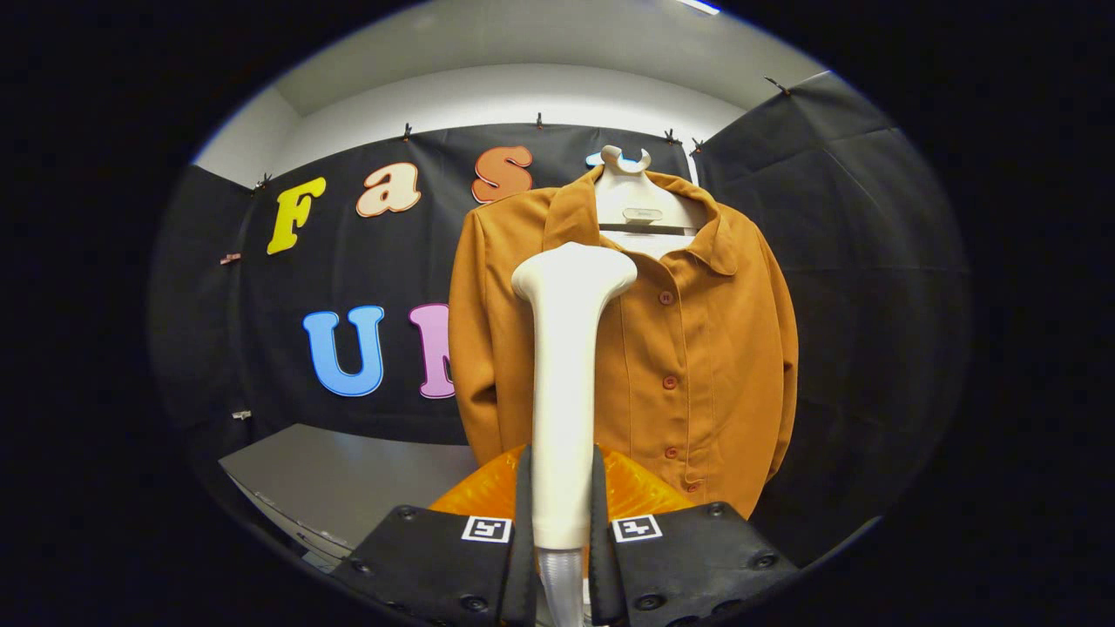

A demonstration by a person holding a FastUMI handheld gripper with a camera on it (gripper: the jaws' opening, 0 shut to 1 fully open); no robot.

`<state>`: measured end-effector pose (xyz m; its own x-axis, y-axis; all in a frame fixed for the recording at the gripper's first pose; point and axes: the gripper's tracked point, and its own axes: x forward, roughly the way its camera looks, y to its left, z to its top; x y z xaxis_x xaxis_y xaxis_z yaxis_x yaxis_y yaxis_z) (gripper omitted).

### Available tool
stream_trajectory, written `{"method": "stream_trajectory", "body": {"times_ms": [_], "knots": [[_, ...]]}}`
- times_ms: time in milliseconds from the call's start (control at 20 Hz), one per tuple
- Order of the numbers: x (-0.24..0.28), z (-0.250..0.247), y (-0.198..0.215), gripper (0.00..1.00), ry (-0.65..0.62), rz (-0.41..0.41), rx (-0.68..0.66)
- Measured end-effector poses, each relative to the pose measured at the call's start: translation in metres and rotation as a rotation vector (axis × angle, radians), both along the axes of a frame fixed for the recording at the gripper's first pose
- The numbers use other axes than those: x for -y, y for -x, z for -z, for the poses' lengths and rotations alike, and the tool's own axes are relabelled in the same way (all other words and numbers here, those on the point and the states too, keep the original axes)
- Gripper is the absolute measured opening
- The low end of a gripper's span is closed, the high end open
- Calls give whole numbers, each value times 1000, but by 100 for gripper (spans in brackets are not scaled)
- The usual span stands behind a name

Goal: Iron the clothes twice with a garment steamer, once on the left side and once on the right side.

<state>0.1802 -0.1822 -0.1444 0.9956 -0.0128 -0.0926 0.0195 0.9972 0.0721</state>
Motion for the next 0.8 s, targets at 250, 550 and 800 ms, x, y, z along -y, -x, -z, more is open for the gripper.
{"method": "stream_trajectory", "body": {"times_ms": [250, 550, 800], "knots": [[-5, 42, 7, 27, -24, -11, -88], [-5, 90, 30, 27, -13, 8, -192], [-3, 122, 54, 28, -12, 33, -275]]}}
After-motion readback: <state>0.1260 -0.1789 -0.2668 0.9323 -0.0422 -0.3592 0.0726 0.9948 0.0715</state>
